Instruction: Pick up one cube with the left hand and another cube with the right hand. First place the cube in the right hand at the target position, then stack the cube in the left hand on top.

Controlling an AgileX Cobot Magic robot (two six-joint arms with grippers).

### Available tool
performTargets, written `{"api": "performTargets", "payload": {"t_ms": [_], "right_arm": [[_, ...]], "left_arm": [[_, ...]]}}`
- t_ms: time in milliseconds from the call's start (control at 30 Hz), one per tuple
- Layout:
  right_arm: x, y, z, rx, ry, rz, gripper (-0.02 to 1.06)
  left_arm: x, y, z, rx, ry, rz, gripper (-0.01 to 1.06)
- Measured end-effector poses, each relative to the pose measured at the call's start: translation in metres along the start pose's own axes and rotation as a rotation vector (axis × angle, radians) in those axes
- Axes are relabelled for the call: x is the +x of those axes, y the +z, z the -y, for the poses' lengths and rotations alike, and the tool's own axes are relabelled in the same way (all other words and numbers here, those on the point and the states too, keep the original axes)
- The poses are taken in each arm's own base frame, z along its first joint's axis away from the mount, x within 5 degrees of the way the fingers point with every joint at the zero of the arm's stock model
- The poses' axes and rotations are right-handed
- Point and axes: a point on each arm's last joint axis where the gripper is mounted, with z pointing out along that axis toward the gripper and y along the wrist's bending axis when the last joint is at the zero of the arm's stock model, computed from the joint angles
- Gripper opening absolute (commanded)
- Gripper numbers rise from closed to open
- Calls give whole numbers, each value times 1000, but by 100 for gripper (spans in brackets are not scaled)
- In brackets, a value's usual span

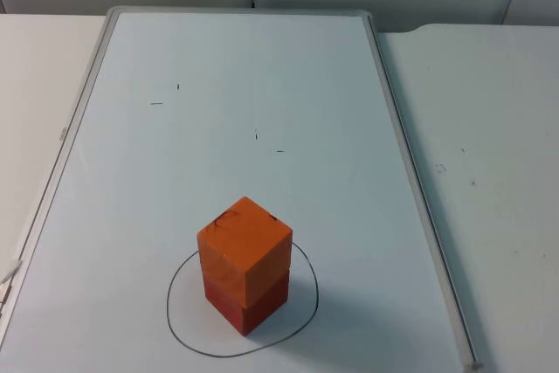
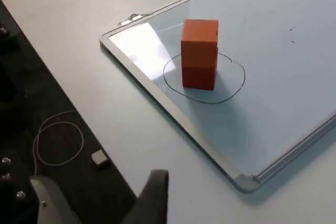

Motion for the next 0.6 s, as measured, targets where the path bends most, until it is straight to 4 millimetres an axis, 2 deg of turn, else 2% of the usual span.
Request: {"api": "performTargets", "payload": {"t_ms": [200, 467, 600], "right_arm": [[-1, 0, 6, 70, 37, 7, 89], [0, 0, 3, 36, 22, 3, 89], [4, -2, 3, 35, 9, -54, 89]], "left_arm": [[0, 0, 0, 0, 0, 0, 105], [0, 0, 0, 0, 0, 0, 105], [0, 0, 0, 0, 0, 0, 105]]}}
